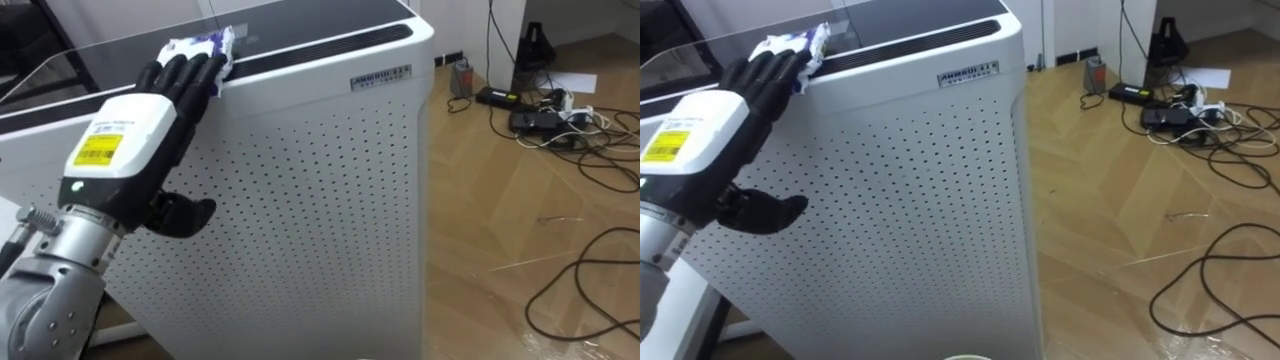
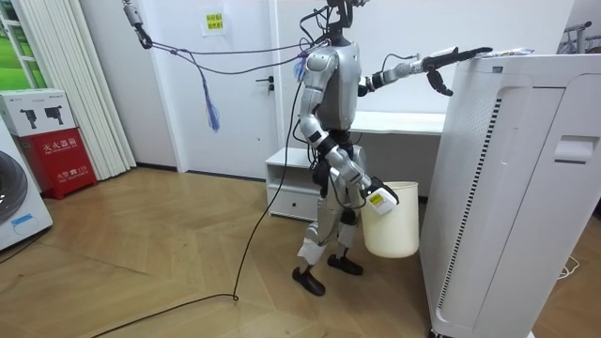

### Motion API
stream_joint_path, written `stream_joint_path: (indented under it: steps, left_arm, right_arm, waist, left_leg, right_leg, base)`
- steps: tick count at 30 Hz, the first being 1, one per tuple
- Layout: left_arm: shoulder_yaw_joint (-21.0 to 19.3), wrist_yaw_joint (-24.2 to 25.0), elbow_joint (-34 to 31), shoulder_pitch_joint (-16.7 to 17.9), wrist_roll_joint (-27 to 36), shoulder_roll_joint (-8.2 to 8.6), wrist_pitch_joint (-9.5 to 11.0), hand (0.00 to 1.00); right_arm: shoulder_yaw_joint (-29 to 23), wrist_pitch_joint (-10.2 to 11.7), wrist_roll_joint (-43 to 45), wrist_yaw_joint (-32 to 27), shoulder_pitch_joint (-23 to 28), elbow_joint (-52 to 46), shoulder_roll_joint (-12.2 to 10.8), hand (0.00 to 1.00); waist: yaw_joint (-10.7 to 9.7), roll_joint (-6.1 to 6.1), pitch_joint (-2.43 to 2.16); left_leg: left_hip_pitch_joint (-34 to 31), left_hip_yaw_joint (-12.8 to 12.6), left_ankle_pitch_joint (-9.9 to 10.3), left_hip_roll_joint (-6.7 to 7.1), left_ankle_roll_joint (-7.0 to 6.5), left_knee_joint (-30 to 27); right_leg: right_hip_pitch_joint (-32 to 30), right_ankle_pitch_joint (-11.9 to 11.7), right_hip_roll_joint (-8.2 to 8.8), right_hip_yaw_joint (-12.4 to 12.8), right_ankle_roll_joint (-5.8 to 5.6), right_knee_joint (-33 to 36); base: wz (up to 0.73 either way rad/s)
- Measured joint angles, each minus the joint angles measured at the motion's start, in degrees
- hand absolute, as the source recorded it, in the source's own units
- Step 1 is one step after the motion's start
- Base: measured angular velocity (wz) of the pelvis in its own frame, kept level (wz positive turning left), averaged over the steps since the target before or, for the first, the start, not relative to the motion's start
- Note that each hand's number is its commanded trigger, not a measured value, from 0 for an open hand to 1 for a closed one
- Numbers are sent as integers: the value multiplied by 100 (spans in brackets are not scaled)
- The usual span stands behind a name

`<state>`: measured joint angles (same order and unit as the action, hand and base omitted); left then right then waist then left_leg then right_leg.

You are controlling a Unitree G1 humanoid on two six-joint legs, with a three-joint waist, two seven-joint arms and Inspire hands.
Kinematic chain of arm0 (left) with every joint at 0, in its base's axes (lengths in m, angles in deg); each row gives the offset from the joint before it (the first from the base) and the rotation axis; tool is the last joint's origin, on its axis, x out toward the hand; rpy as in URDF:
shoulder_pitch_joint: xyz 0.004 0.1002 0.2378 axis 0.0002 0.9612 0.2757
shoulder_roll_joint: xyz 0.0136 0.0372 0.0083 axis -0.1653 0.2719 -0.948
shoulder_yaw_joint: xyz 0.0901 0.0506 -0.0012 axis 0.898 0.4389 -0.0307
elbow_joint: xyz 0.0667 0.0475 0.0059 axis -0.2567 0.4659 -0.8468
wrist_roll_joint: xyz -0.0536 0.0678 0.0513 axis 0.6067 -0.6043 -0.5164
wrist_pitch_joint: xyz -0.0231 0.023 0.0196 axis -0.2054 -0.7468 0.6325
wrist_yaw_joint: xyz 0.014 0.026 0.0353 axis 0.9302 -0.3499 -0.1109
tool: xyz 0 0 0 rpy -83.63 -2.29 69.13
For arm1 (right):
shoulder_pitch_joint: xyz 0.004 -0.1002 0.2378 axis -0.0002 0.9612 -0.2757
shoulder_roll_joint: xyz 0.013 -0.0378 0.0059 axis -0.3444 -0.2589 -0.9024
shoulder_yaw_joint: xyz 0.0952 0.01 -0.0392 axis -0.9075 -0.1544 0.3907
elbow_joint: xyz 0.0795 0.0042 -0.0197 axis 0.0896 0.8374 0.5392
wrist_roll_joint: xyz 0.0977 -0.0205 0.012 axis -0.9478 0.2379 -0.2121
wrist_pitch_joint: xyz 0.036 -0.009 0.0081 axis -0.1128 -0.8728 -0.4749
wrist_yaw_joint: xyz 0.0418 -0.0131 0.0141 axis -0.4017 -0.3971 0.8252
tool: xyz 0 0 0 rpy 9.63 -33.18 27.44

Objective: Pick garbage

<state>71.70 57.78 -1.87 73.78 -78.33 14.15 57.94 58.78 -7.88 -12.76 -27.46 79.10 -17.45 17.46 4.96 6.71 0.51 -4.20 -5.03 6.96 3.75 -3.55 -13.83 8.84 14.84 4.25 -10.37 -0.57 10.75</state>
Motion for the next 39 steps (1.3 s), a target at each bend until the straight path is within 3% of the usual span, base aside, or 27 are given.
stream_joint_path:
  steps: [4, 10, 15, 25, 30, 35, 39]
  left_arm:
    - [-240, 4, -29, -164, -1, 1, -43, 100]
    - [-466, -2, -19, -384, -2, 1, -318, 100]
    - [-573, -57, -25, -511, -3, 0, -358, 100]
    - [-637, -169, -78, -522, 5, 0, -289, 100]
    - [-649, -214, -79, -522, 34, 0, -179, 100]
    - [-662, -217, -118, -526, 579, 1, -141, 100]
    - [-763, -172, -212, -476, 1837, 5, -72, 100]
  right_arm:
    - [-1, -94, 26, -31, 0, -1, 7, 100]
    - [-5, -190, 196, -48, 0, -51, 51, 100]
    - [-3, -237, 196, -47, 1, -253, 105, 100]
    - [-2, -237, 196, -114, 1, -332, 119, 100]
    - [0, -237, 197, -110, 1, -307, 102, 100]
    - [1, -235, 196, -132, -3, -307, 77, 100]
    - [1, -234, 193, -152, -11, -310, 44, 100]
  waist:
    - [-7, 27, -16]
    - [-27, 134, -43]
    - [-29, 149, -37]
    - [-24, 36, 43]
    - [-10, 21, 53]
    - [4, 22, 50]
    - [2, 7, 32]
  left_leg:
    - [21, -23, 0, -4, 0, 3]
    - [62, -104, -4, -2, -9, 36]
    - [71, -109, -5, -2, -9, 45]
    - [72, -81, -7, 4, -13, 52]
    - [67, -70, -7, 9, -13, 51]
    - [62, -56, -5, 14, -17, 42]
    - [17, -41, -2, 12, -21, 25]
  right_leg:
    - [13, 0, 2, 10, 0, 1]
    - [21, 0, 26, 20, -1, 5]
    - [22, 1, 30, 20, -2, 9]
    - [25, 1, 30, 12, -3, 8]
    - [24, -1, 38, -62, -5, 10]
    - [25, -2, 54, -100, -7, 11]
    - [-8, -2, 67, -100, -7, 13]
  base:
    - [-2]
    - [-4]
    - [0]
    - [0]
    - [0]
    - [0]
    - [0]
